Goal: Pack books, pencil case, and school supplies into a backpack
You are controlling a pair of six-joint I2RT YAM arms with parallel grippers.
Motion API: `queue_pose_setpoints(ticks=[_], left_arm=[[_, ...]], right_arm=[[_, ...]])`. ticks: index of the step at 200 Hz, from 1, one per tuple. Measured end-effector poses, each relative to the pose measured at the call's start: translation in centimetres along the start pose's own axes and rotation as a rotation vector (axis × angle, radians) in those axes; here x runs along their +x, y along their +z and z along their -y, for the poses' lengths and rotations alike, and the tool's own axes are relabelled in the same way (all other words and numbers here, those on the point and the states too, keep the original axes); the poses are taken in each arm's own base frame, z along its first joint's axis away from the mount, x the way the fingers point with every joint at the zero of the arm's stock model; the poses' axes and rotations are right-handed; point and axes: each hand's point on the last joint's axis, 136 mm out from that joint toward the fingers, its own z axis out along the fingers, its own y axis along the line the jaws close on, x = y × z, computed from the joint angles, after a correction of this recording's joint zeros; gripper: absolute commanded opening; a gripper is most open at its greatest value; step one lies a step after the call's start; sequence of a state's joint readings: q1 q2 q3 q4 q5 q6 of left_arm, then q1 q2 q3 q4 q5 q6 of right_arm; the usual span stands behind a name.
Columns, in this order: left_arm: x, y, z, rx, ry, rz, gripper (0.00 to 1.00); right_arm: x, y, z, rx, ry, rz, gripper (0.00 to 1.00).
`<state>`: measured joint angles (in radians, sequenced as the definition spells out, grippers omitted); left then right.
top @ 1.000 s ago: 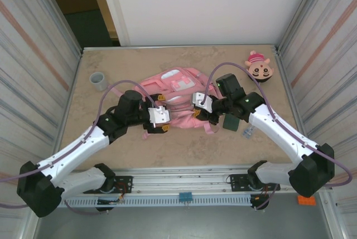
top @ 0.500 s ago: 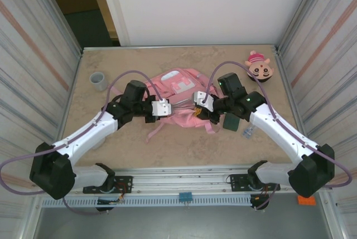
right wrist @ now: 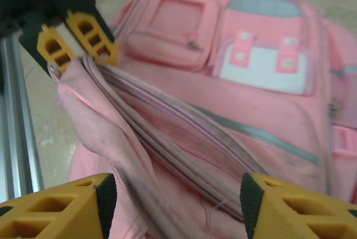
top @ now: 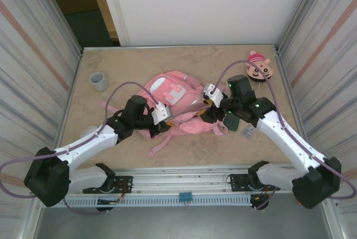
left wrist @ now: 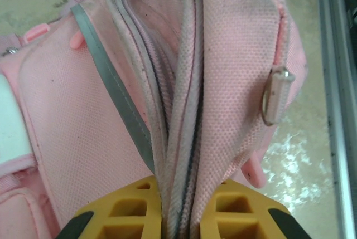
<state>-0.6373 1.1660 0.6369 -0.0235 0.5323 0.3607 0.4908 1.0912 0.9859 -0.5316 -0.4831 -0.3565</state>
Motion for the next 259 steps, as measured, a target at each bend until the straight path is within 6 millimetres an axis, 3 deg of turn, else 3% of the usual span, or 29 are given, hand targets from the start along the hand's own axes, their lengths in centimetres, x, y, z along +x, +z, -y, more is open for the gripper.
queue_pose_setpoints(ticks=[19,42,63,77,107,159,206,259], left_arm=[[-0.5,0.0,0.1,0.011,-0.069,0.026,0.0],[-0.8,0.0,0.3,0.025,-0.139,0.036,0.0],[-0.8,0.3,0.6,0.052,-0.199,0.031,0.0],[-0.9,0.4,0.6,0.064,-0.225,0.028,0.0],[-1.4,1.0,0.7,0.105,-0.29,0.01,0.0],[-1.8,1.0,1.0,0.14,-0.338,0.009,0.0],[-1.8,0.9,1.0,0.149,-0.356,0.009,0.0],[-1.9,0.9,1.0,0.149,-0.359,0.012,0.0]], right_arm=[[-1.2,-2.1,-0.6,0.075,0.142,0.047,0.6],[-1.4,-3.2,-3.2,0.106,0.327,0.054,0.58],[-1.0,-2.7,-6.1,0.091,0.503,0.031,0.53],[-0.5,-2.3,-6.9,0.094,0.586,0.016,0.52],[0.8,0.2,-9.5,0.172,0.689,-0.015,0.51],[3.0,4.9,-7.7,0.393,0.787,-0.055,0.5],[2.2,6.5,-7.0,0.425,0.822,-0.009,0.47],[2.2,6.7,-5.5,0.516,0.855,-0.002,0.3]])
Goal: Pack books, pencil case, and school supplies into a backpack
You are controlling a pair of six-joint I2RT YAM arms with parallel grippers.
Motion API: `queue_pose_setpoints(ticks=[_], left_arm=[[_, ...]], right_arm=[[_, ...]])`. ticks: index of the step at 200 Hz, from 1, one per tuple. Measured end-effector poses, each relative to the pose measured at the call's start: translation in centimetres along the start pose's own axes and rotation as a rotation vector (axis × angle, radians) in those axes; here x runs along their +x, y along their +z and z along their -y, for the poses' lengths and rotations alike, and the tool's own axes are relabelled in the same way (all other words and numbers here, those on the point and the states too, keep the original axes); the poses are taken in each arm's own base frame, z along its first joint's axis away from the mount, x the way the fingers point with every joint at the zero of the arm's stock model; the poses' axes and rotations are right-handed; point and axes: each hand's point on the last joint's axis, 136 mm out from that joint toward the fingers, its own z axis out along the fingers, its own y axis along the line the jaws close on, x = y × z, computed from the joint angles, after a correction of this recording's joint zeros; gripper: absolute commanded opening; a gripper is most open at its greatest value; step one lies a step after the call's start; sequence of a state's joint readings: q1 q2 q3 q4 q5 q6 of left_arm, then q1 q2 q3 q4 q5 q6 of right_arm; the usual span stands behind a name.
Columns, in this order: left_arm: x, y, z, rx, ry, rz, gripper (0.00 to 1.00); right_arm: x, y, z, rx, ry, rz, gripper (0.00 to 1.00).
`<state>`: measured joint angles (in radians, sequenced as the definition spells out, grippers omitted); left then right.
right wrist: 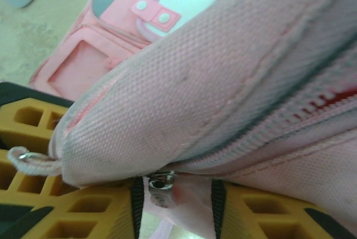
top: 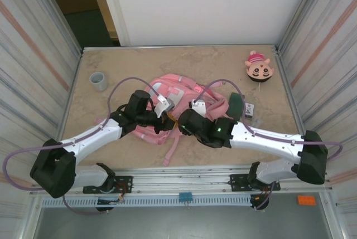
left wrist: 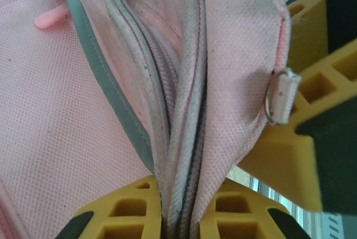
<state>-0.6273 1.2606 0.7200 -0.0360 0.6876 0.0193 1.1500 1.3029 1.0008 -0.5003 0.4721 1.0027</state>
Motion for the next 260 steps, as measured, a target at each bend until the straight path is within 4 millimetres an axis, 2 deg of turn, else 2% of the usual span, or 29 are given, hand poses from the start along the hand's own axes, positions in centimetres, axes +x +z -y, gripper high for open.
queue_pose_setpoints(ticks=[48,96,132,170,180,206,218,243,260], left_arm=[[-0.2,0.0,0.0,0.0,0.005,0.009,0.0],[-0.3,-0.1,-0.2,-0.022,0.016,0.001,0.0],[0.1,-0.9,-0.8,-0.104,0.091,-0.041,0.0],[1.1,-2.1,-1.9,-0.202,0.175,-0.11,0.0],[1.4,-2.3,-2.1,-0.215,0.185,-0.123,0.08],[2.0,-2.8,-2.2,-0.236,0.152,-0.145,0.52],[2.3,-3.3,-2.3,-0.255,0.088,-0.15,0.65],[2.1,-5.2,-2.3,-0.335,-0.089,-0.082,0.74],[2.2,-7.0,-2.2,-0.406,-0.222,0.014,0.75]], right_arm=[[-0.5,-0.2,1.0,0.086,-0.003,0.01,0.16],[-0.5,-0.4,0.7,0.079,-0.011,0.009,0.0],[-0.9,-1.4,1.1,0.053,-0.05,-0.014,0.0],[-2.7,-3.6,3.4,-0.024,-0.072,-0.037,0.0],[-2.6,-3.8,3.6,-0.052,-0.081,-0.057,0.0],[-1.4,-3.2,3.5,-0.111,-0.109,-0.116,0.0],[-0.4,-2.9,3.6,-0.123,-0.122,-0.15,0.0],[0.9,-2.5,3.6,-0.143,-0.127,-0.194,0.0],[1.7,-2.2,3.7,-0.154,-0.129,-0.22,0.0]])
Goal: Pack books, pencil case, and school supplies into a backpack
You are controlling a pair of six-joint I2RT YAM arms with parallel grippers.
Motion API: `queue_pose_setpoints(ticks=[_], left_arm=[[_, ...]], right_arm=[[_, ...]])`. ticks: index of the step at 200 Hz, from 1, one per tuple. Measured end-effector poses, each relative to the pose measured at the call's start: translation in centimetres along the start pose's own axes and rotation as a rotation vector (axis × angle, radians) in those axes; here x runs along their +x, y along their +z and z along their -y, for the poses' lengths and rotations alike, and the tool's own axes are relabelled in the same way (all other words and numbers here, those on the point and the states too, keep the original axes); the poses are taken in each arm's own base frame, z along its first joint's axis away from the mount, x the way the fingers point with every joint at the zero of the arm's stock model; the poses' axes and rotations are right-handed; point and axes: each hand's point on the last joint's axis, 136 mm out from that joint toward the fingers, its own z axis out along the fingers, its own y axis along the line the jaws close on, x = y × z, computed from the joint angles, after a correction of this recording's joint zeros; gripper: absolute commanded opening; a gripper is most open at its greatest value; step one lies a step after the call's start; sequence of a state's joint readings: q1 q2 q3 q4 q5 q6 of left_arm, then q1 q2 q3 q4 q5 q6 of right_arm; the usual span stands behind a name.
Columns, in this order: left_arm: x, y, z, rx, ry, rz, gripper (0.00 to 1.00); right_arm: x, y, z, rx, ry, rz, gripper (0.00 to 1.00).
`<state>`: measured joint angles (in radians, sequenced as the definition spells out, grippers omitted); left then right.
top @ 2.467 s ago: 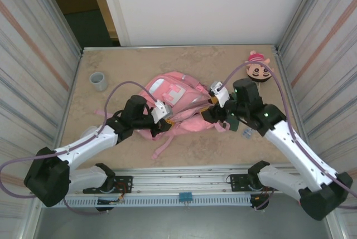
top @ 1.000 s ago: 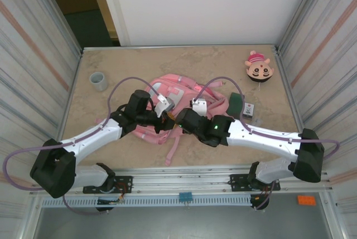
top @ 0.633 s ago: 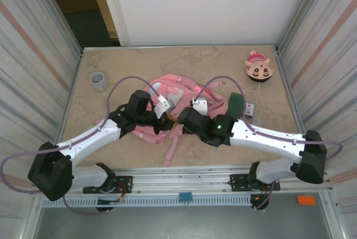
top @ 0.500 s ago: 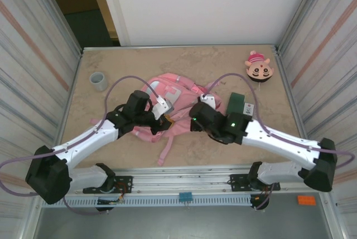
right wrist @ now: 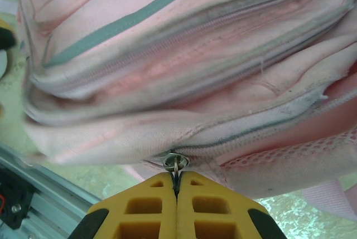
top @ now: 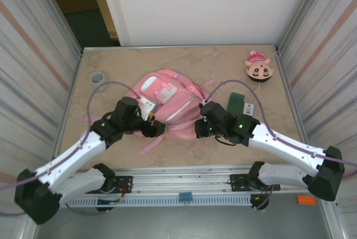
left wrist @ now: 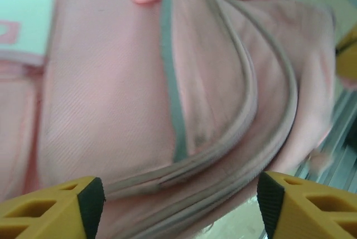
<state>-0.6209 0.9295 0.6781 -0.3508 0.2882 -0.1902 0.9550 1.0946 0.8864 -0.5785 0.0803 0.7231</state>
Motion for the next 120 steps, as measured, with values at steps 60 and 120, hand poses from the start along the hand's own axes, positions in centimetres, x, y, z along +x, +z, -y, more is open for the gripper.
queue_pose_setpoints(ticks=[60,120], left_arm=[[5.3,-2.0,-5.1,-0.224,-0.451,0.111,0.75],[6.4,2.2,-9.0,-0.299,-0.626,0.087,0.8]], right_arm=[[1.7,1.2,-0.2,-0.011,-0.008,-0.08,0.0],[3.6,2.5,-2.4,-0.064,-0.048,-0.132,0.0]])
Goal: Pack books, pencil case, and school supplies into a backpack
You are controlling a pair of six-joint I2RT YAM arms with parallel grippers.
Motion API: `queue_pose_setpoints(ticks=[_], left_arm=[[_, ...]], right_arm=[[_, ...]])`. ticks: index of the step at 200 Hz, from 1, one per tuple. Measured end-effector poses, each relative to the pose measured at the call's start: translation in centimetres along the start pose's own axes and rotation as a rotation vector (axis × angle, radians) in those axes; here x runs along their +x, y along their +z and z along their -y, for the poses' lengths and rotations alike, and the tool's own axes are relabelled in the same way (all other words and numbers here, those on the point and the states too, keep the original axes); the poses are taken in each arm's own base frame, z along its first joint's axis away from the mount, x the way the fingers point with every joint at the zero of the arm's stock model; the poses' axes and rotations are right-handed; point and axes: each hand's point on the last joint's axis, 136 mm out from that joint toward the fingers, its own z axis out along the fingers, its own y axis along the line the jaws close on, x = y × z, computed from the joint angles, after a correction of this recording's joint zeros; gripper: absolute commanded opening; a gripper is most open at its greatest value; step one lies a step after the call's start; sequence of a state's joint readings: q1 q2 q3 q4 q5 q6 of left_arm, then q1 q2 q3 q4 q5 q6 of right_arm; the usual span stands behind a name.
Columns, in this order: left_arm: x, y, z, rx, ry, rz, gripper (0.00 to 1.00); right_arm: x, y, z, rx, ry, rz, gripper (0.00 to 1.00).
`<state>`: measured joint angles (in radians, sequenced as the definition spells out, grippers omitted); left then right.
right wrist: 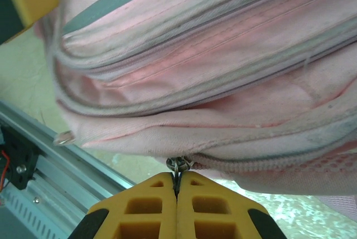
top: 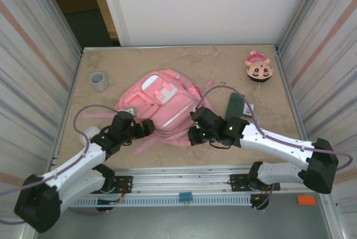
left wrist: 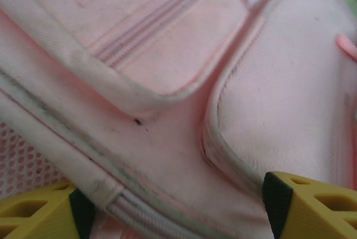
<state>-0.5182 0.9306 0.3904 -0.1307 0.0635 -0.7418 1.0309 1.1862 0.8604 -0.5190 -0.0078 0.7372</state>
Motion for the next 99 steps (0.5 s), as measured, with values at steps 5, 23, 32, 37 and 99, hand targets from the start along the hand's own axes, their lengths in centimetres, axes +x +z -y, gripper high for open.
queue_pose_setpoints(ticks=[5,23,32,37,99], left_arm=[[-0.3,0.5,-0.3,-0.009,-0.012,-0.003,0.81],[-2.0,2.1,-0.9,-0.025,-0.055,-0.002,0.81],[-3.1,2.8,-1.1,-0.029,-0.074,0.002,0.81],[-3.8,3.1,-1.1,-0.026,-0.08,0.008,0.81],[-14.1,4.0,2.0,0.063,-0.084,0.12,0.8]], right_arm=[[0.1,0.3,-0.2,-0.006,0.003,-0.004,0.0],[0.3,1.3,-0.8,-0.028,0.006,-0.021,0.0],[0.3,1.9,-1.3,-0.044,0.004,-0.029,0.0],[0.3,2.2,-1.6,-0.053,0.002,-0.029,0.0],[-2.2,6.7,-5.3,-0.122,-0.005,-0.034,0.0]])
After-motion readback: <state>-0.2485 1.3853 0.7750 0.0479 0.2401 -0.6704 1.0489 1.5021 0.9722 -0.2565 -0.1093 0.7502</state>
